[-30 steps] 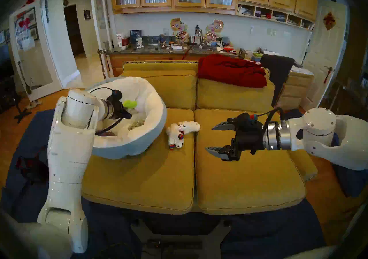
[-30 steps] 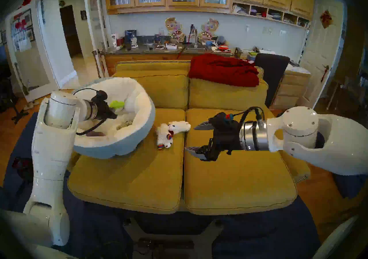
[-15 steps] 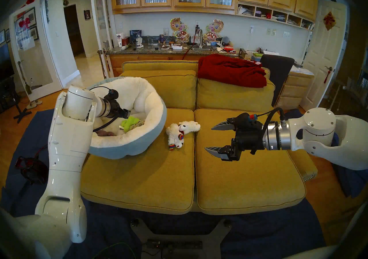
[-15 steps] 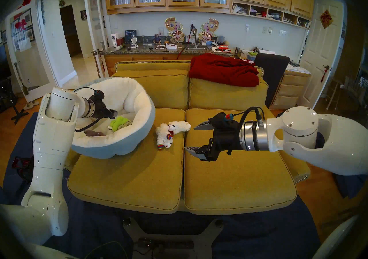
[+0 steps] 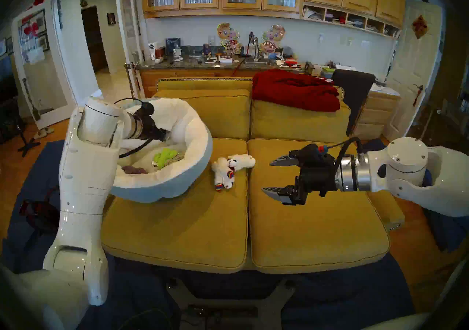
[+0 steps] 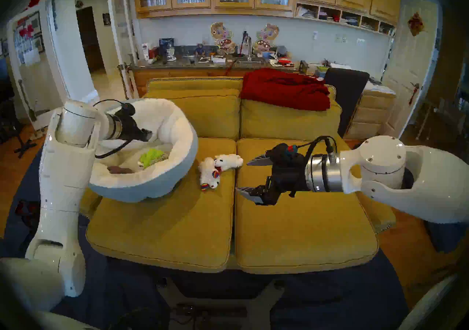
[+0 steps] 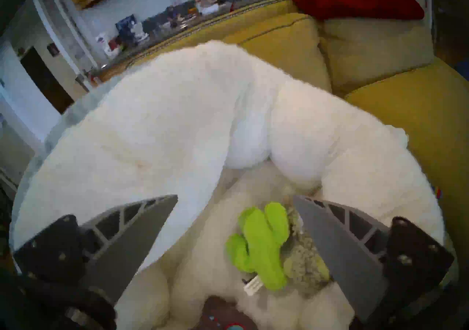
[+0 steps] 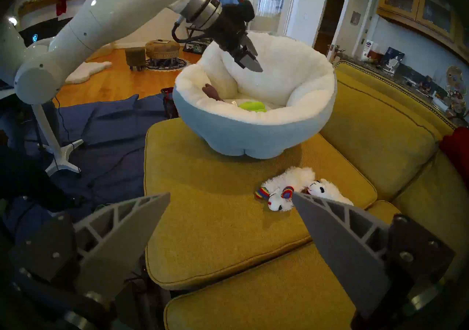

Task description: Put toys into dog bed

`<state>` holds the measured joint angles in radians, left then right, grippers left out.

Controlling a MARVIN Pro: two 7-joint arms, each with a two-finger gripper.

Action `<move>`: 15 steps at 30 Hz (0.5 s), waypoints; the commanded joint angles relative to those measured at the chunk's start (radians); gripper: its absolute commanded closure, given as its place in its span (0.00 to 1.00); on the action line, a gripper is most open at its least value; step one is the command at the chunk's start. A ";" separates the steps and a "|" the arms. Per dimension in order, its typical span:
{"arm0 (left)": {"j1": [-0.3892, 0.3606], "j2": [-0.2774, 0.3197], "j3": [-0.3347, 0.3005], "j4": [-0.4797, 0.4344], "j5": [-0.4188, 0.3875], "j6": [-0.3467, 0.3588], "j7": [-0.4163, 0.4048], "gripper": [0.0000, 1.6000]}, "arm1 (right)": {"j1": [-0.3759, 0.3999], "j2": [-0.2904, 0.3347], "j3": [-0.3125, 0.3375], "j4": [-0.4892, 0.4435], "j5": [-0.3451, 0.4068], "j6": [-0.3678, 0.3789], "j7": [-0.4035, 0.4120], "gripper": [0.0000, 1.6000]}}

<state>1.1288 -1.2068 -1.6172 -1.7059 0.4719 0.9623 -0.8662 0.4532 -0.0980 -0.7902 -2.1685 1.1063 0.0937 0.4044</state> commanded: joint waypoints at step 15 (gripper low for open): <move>0.129 -0.031 0.197 -0.291 -0.118 -0.002 -0.079 0.00 | 0.021 -0.002 0.020 0.000 0.000 -0.009 -0.003 0.00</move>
<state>1.2573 -1.2329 -1.4401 -1.8956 0.3776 0.9623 -0.8667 0.4532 -0.0980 -0.7906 -2.1686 1.1063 0.0938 0.4044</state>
